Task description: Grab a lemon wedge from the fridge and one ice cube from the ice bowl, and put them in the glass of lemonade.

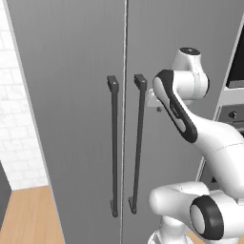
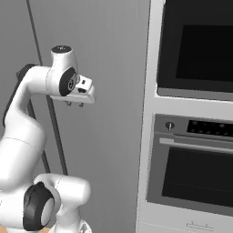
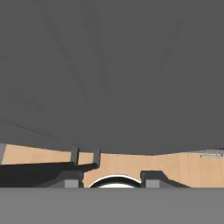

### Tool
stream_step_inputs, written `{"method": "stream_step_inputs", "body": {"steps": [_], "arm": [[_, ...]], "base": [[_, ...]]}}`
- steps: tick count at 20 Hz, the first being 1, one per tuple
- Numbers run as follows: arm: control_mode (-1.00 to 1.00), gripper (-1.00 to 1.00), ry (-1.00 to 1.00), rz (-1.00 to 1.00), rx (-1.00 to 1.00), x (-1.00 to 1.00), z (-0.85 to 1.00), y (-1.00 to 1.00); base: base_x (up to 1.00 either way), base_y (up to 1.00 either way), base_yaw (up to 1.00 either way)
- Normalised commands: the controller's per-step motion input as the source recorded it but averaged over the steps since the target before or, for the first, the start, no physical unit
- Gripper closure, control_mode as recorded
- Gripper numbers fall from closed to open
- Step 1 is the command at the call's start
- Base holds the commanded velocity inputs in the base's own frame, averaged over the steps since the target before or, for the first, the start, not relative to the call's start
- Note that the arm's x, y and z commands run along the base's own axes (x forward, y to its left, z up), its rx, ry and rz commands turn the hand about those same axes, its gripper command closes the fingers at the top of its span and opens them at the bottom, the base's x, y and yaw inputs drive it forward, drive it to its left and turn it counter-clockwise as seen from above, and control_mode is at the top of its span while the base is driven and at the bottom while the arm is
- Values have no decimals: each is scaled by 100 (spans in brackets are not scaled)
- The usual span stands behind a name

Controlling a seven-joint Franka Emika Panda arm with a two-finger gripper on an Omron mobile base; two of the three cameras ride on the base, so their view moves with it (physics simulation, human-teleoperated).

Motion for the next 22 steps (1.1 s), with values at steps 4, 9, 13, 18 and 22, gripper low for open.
{"method": "stream_step_inputs", "body": {"steps": [4,9,13,18,22], "arm": [[-100,-100,0,-1,0,-38,-1,-1],[-100,-100,1,-3,0,-85,-36,-6],[-100,-100,7,-1,0,-67,-57,-1],[-100,-100,2,0,0,-36,-46,0],[100,-100,0,0,0,-3,-3,-1]], "base": [[0,0,0],[0,0,0],[0,0,0],[0,0,0],[-10,-1,0]]}}
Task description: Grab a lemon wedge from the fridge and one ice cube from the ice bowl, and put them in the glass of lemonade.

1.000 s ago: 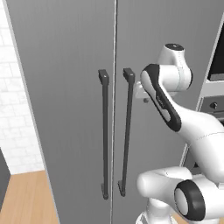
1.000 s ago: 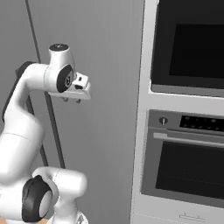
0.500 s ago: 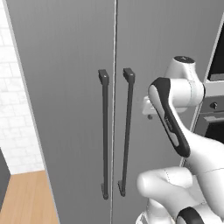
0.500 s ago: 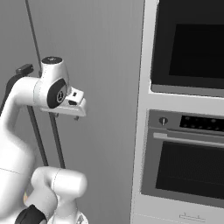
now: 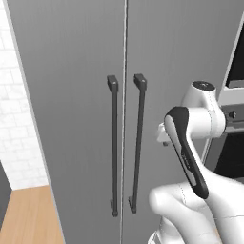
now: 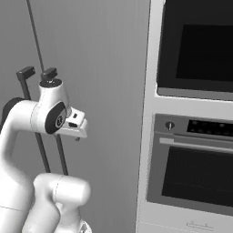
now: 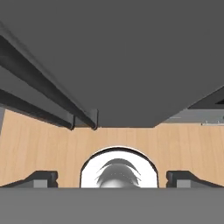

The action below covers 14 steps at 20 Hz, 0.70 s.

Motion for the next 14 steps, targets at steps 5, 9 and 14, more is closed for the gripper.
{"method": "stream_step_inputs", "body": {"steps": [5,9,14], "arm": [[100,-100,0,0,0,0,0,0],[100,-100,0,0,0,0,0,0],[100,-100,0,0,0,0,0,0]], "base": [[-74,-20,0],[-58,-84,-3],[-31,-100,-8]]}}
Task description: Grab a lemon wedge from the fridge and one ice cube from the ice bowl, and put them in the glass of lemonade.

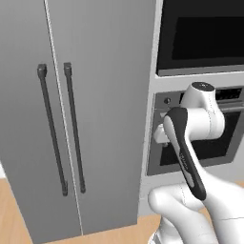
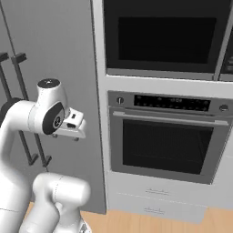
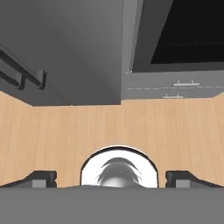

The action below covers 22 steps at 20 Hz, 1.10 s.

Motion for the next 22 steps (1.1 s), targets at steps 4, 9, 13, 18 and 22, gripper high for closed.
{"method": "stream_step_inputs", "body": {"steps": [4,9,13,18,22], "arm": [[100,-100,0,0,0,0,0,0],[100,-100,0,0,0,0,0,0],[100,-100,0,0,0,0,0,0],[100,-100,0,0,0,0,0,0],[100,-100,0,0,0,0,0,0]], "base": [[-22,-100,-7],[-18,-100,-5],[-4,-100,-4],[0,-100,-3],[0,-100,-3]]}}
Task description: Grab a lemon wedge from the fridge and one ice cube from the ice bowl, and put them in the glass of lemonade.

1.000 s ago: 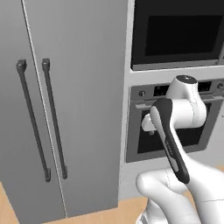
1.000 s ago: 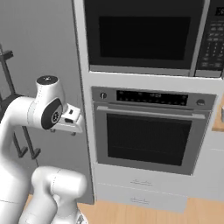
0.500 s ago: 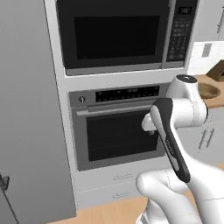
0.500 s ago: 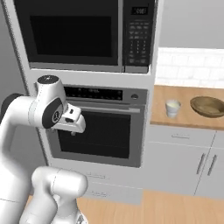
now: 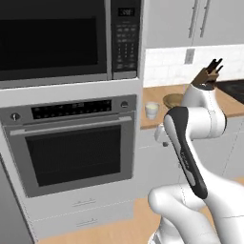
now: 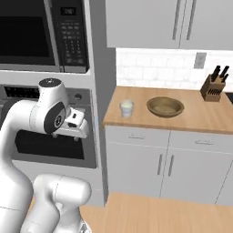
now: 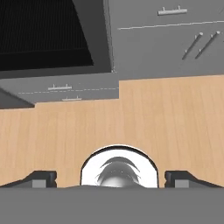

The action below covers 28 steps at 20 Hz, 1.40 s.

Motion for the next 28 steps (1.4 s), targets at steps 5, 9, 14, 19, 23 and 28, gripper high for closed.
{"method": "stream_step_inputs", "body": {"steps": [5,9,14,19,23,28], "arm": [[100,-100,0,0,0,0,0,0],[100,-100,0,0,0,0,0,0],[100,-100,0,0,0,0,0,0],[100,-100,0,0,0,0,0,0],[100,-100,0,0,0,0,0,0],[-100,-100,0,11,0,33,-31,-3]], "base": [[10,-100,-2],[50,-93,0],[93,-53,7],[96,-21,19],[69,0,24],[27,0,9]]}}
